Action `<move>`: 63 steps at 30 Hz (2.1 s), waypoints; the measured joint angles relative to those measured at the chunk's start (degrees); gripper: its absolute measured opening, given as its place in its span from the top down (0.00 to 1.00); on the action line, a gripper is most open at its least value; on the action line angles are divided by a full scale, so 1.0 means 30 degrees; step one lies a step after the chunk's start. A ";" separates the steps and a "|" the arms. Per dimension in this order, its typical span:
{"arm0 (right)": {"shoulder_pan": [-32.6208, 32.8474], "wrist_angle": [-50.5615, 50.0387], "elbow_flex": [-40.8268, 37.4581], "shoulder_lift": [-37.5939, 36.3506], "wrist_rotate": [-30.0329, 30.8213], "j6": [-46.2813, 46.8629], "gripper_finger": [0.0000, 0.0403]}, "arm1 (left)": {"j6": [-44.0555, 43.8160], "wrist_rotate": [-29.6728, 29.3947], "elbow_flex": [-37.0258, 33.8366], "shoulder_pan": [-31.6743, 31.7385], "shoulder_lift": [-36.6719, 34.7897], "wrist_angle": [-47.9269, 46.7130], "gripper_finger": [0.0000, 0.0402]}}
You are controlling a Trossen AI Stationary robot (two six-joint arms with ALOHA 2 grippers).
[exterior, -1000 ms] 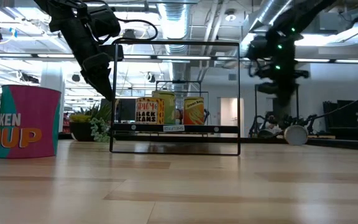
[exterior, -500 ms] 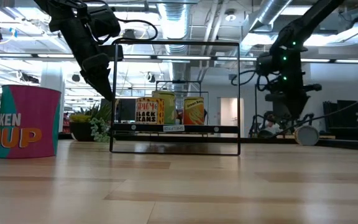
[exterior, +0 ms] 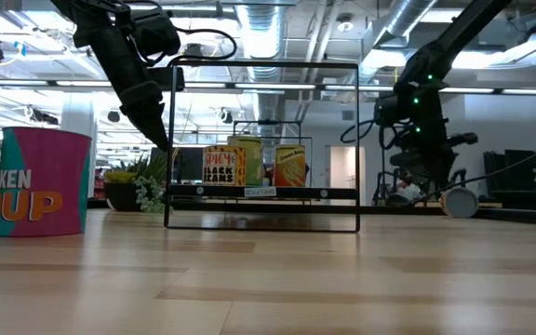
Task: Pick and place cans onto a shelf
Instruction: Put the canned pineapple ring on the shelf
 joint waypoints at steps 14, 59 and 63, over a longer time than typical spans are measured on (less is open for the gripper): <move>-0.0120 0.1058 0.0000 -0.0020 0.1161 0.2274 0.98 | -0.0022 0.0079 0.0000 -0.0007 0.0000 0.0000 0.82; 1.0297 -0.4653 -0.0307 -0.4312 0.1798 0.8485 0.92 | 0.0310 0.0401 0.0000 -0.0007 0.0000 0.0034 0.82; 1.3437 -0.5597 -0.2378 -0.5274 0.1555 1.1889 0.92 | 0.0504 0.0395 0.0000 -0.0007 0.0000 0.0223 0.82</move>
